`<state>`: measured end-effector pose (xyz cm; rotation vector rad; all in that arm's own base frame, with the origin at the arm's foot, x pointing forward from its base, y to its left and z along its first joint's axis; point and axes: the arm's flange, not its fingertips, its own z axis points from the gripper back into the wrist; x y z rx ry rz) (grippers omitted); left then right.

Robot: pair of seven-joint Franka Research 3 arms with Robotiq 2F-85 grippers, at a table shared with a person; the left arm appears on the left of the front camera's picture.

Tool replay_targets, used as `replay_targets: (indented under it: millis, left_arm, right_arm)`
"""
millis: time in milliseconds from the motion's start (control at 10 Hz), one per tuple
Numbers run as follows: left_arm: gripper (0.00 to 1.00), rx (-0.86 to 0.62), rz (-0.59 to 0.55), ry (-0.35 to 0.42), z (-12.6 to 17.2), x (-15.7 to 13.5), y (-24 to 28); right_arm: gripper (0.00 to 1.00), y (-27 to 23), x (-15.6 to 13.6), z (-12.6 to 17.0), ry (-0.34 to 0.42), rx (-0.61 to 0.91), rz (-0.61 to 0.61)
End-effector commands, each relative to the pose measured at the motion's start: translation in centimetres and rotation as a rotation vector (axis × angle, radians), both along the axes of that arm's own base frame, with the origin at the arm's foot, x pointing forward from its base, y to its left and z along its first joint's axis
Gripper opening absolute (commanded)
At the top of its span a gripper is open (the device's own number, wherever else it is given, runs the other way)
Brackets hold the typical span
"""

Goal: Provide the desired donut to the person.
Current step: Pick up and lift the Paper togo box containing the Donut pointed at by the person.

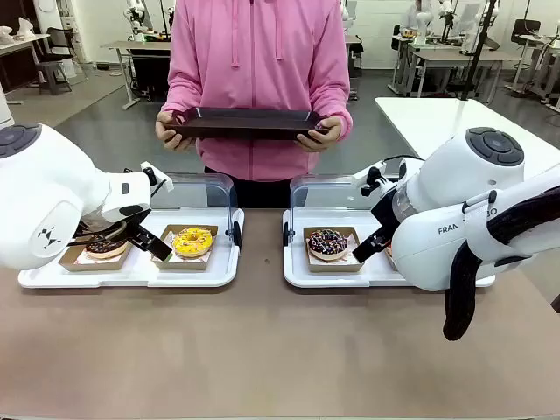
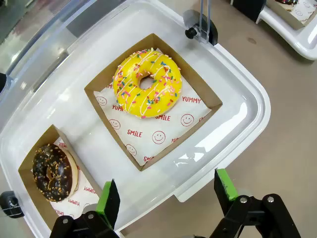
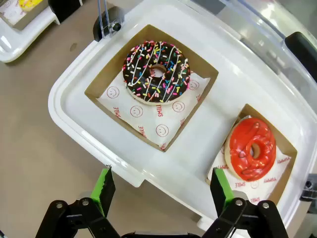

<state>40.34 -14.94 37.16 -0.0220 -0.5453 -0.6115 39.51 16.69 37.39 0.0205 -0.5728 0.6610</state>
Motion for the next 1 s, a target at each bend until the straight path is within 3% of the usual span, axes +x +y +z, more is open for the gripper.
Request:
replay_targets:
  millis: [0, 900]
  left_arm:
    - [1.0, 0.0, 0.0, 0.0, 0.0, -0.01, 0.0]
    - [1.0, 0.0, 0.0, 0.0, 0.0, -0.01, 0.0]
  right_arm:
    - [1.0, 0.0, 0.0, 0.0, 0.0, 0.0, 0.0]
    - [1.0, 0.0, 0.0, 0.0, 0.0, 0.0, 0.0]
